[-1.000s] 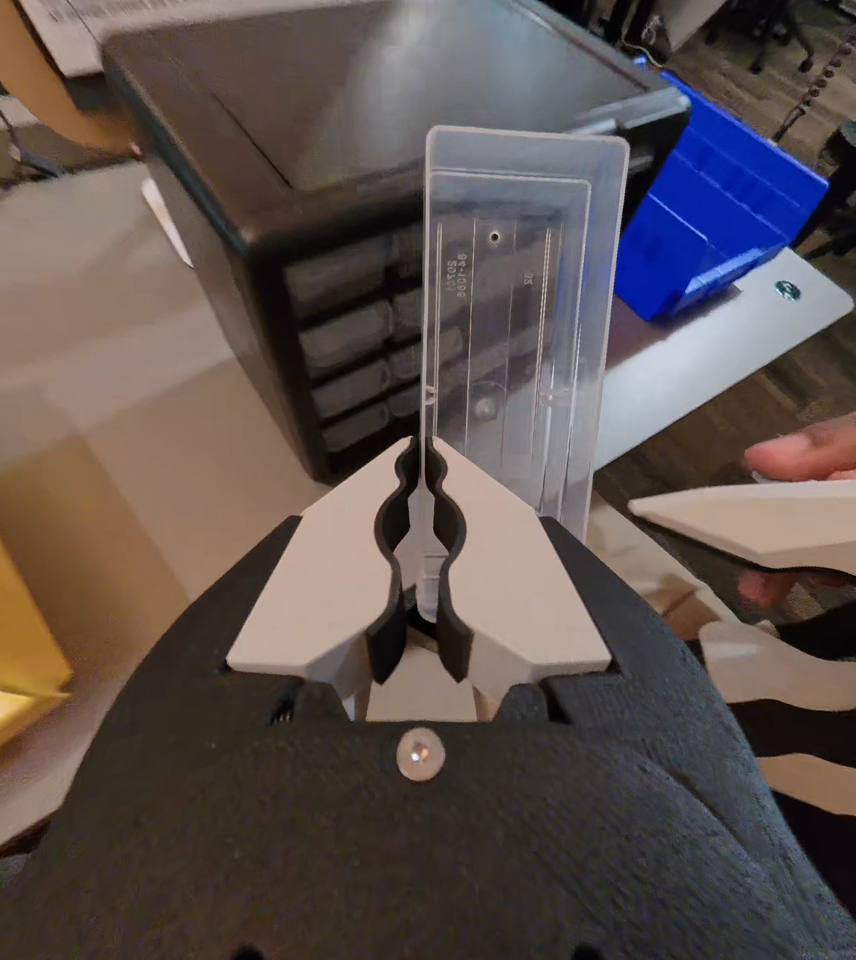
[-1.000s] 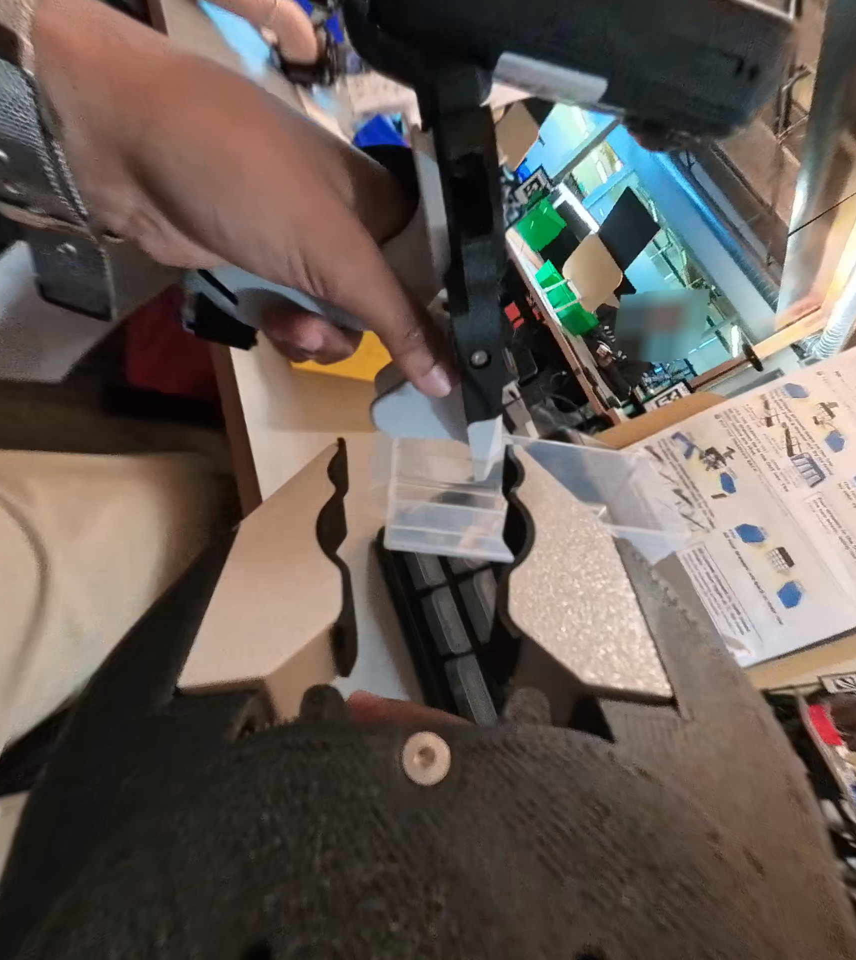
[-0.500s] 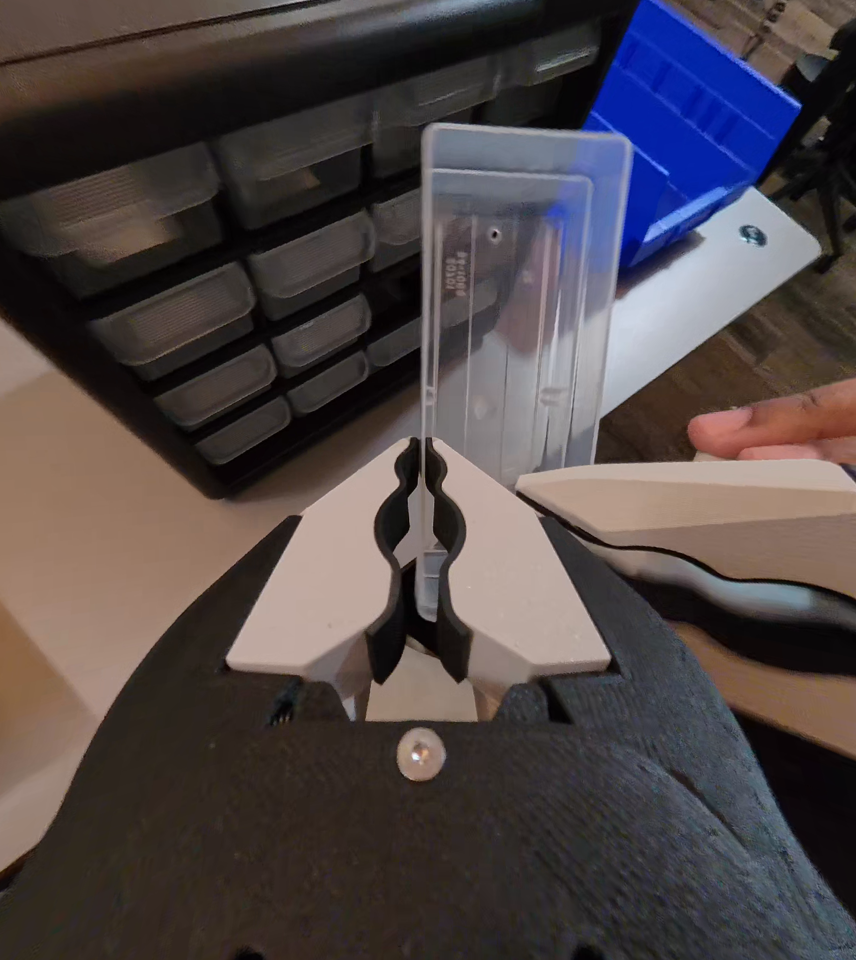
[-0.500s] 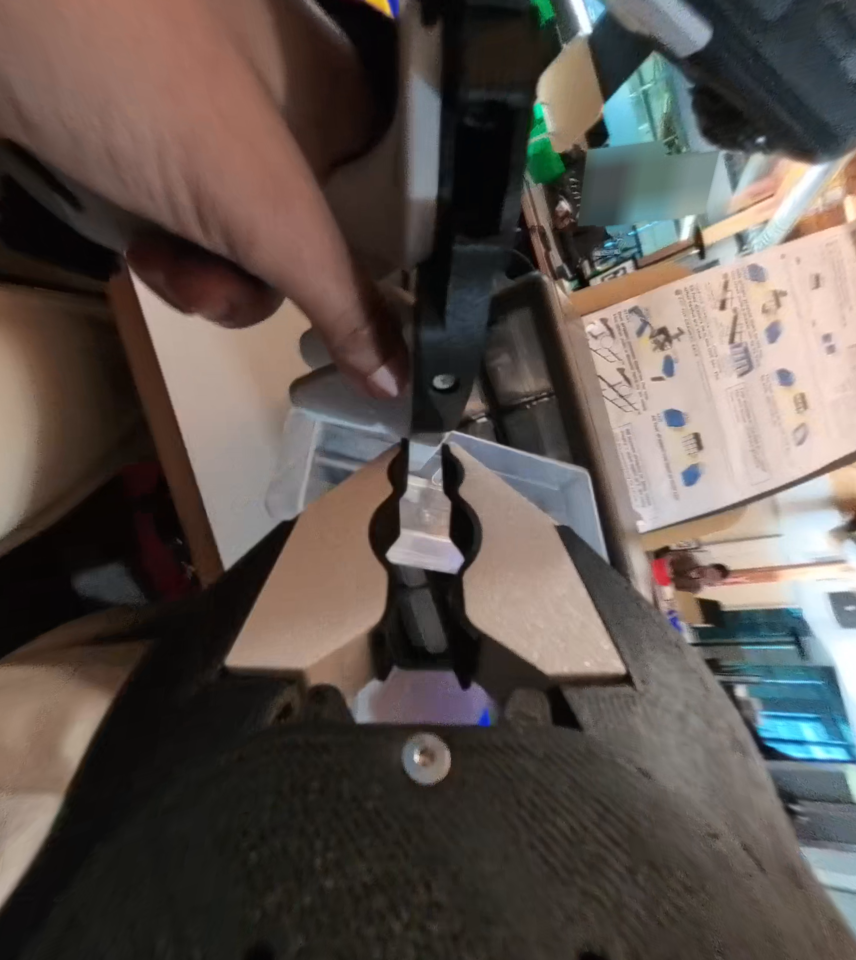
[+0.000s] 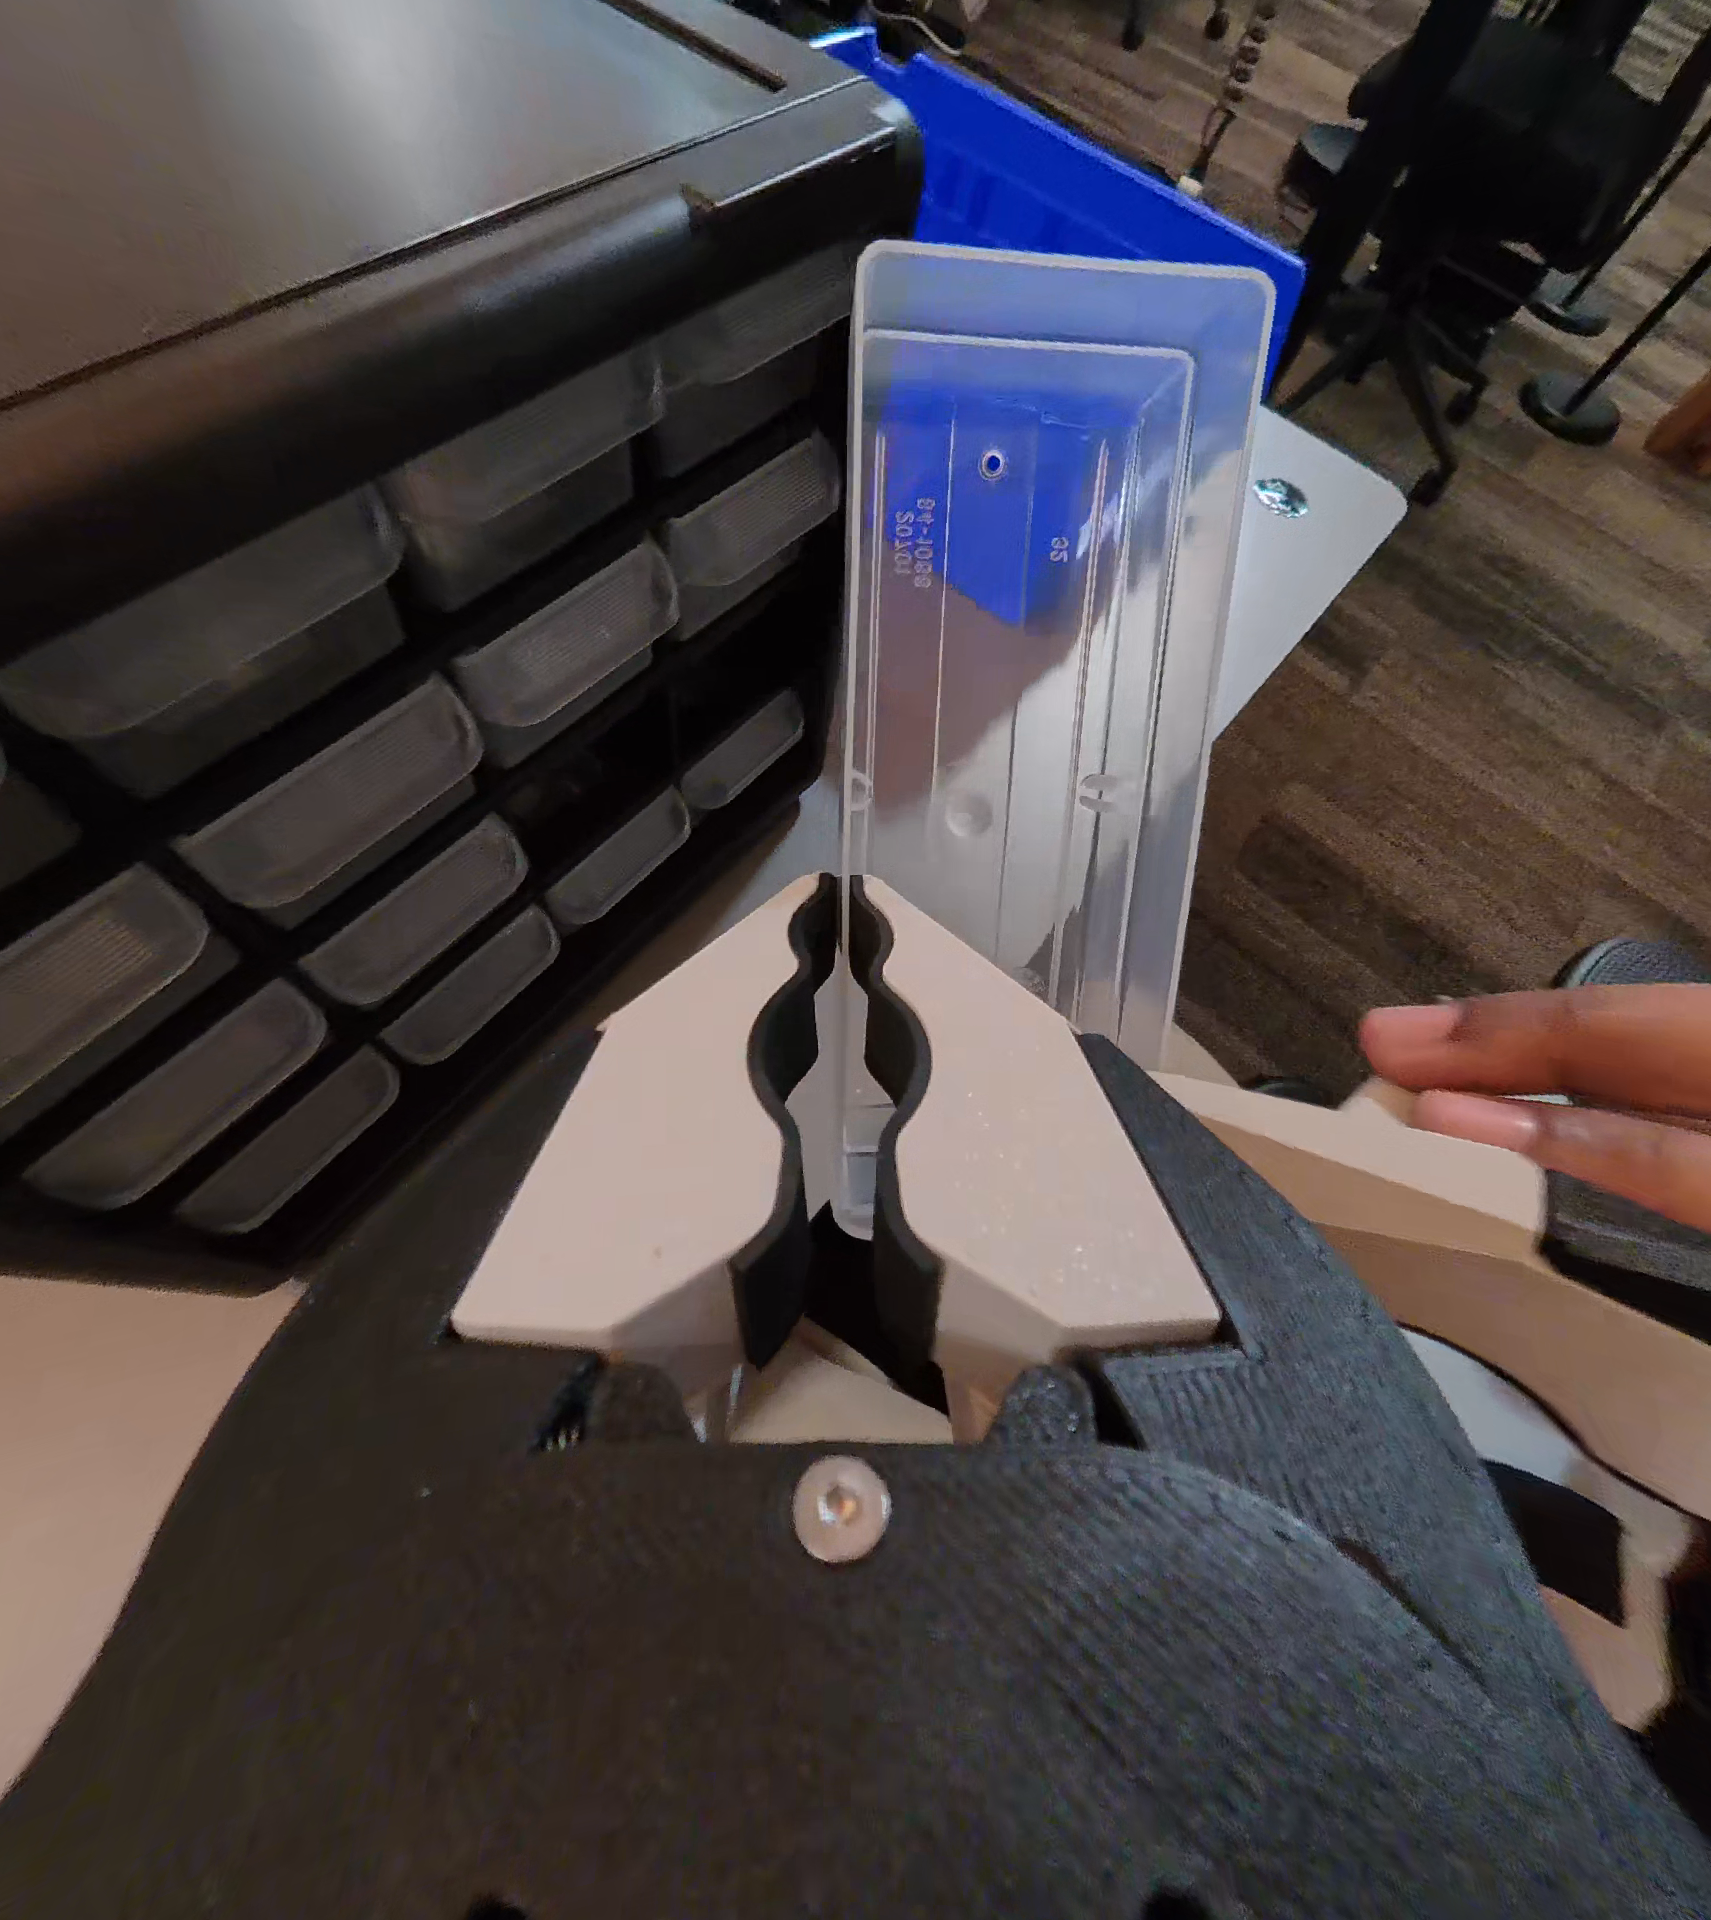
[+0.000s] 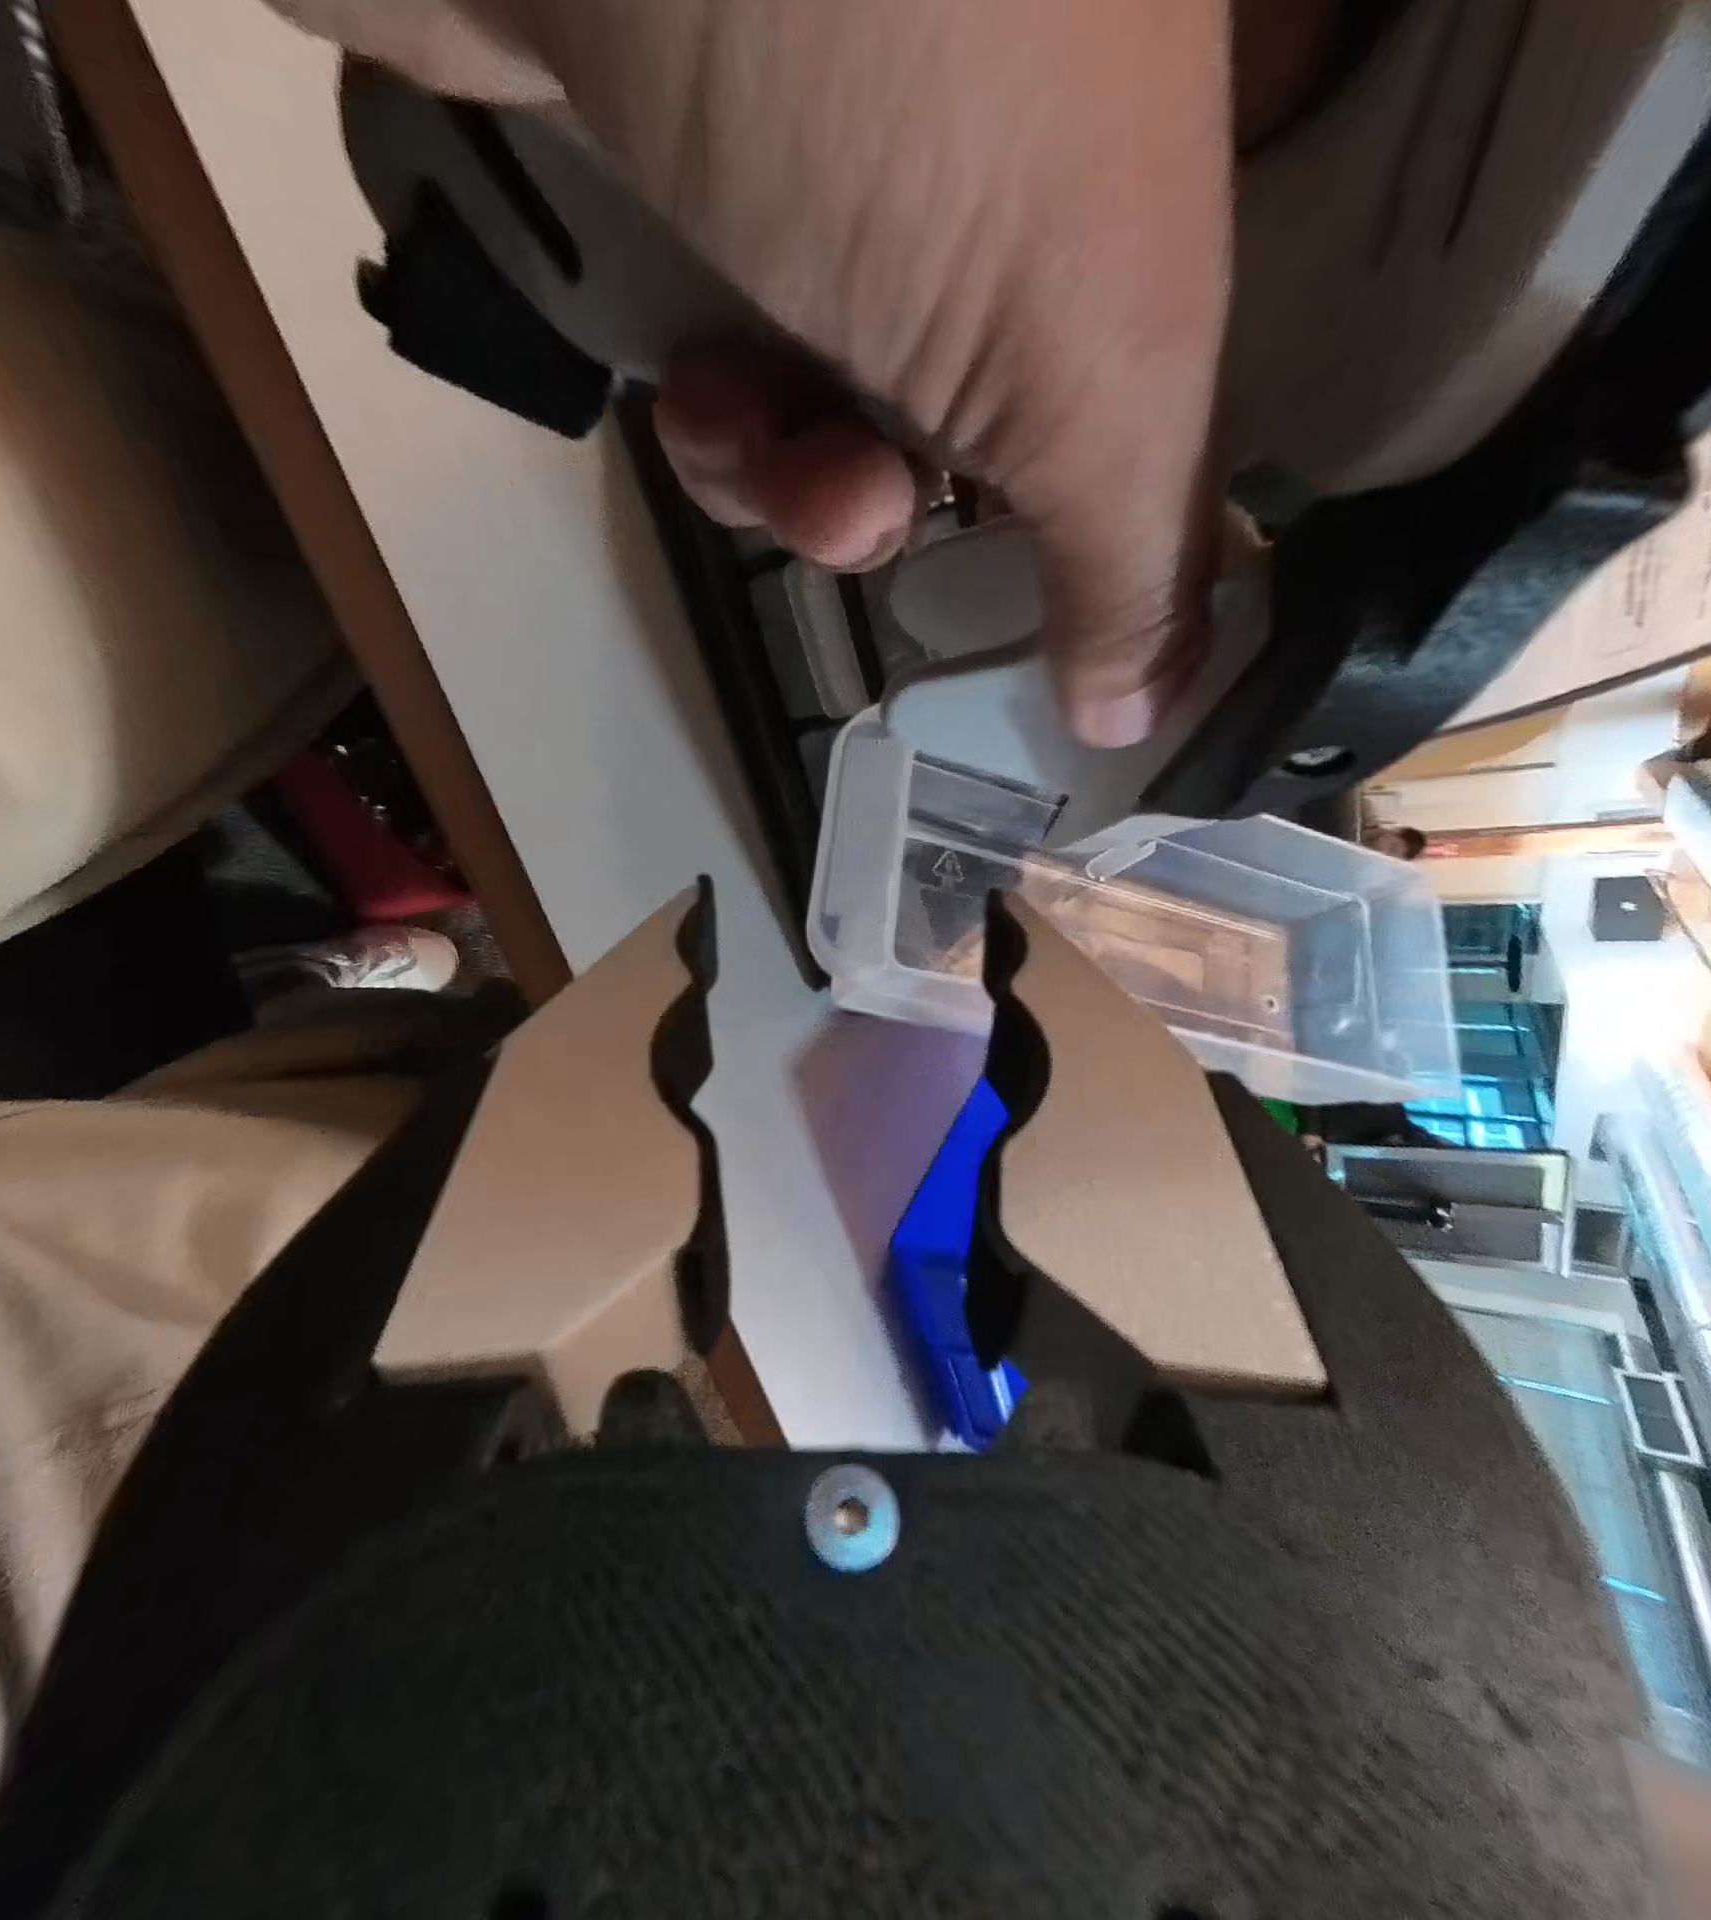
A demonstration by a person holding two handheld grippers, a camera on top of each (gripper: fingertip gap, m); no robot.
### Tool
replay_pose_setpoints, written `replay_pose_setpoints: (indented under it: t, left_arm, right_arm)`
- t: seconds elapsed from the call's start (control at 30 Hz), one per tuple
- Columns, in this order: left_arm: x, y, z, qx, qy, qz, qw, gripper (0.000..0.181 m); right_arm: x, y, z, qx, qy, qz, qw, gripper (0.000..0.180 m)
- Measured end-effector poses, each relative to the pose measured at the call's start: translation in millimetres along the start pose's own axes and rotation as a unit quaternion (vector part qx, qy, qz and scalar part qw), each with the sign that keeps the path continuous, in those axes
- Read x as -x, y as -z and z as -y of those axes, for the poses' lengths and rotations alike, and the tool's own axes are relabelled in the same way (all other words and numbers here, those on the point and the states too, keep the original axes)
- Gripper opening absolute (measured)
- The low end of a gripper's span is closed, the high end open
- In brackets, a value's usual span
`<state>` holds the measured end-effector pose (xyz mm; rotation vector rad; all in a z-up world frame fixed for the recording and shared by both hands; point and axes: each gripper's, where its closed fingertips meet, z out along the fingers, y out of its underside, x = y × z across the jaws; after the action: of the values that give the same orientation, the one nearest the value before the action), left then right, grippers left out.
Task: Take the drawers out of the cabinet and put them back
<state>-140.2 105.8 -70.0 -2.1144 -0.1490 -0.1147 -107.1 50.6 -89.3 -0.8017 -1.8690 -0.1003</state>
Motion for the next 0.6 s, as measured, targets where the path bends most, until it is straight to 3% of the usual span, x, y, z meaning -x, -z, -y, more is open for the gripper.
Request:
replay_pose_setpoints:
  t: [0.2,0.4,0.5,0.6]
  left_arm:
    - [-8,-6,-3,0.004,-0.015,0.001,1.0,0.0]
    - [-3,-4,0,0.003,-0.011,0.004,1.0,0.003]
    - [-3,4,5,-0.013,0.008,-0.024,1.0,0.039]
    - [-4,22,23,-0.079,0.025,-0.058,0.995,0.059]
  right_arm:
    - [0,-19,-8,0.012,0.015,-0.022,1.0,0.017]
    - [-5,-18,-10,-0.007,0.016,0.004,1.0,0.016]
    - [-11,-14,-7,-0.035,-0.001,0.028,0.999,0.016]
    - [-16,-11,-9,-0.055,-0.004,0.055,0.997,0.016]
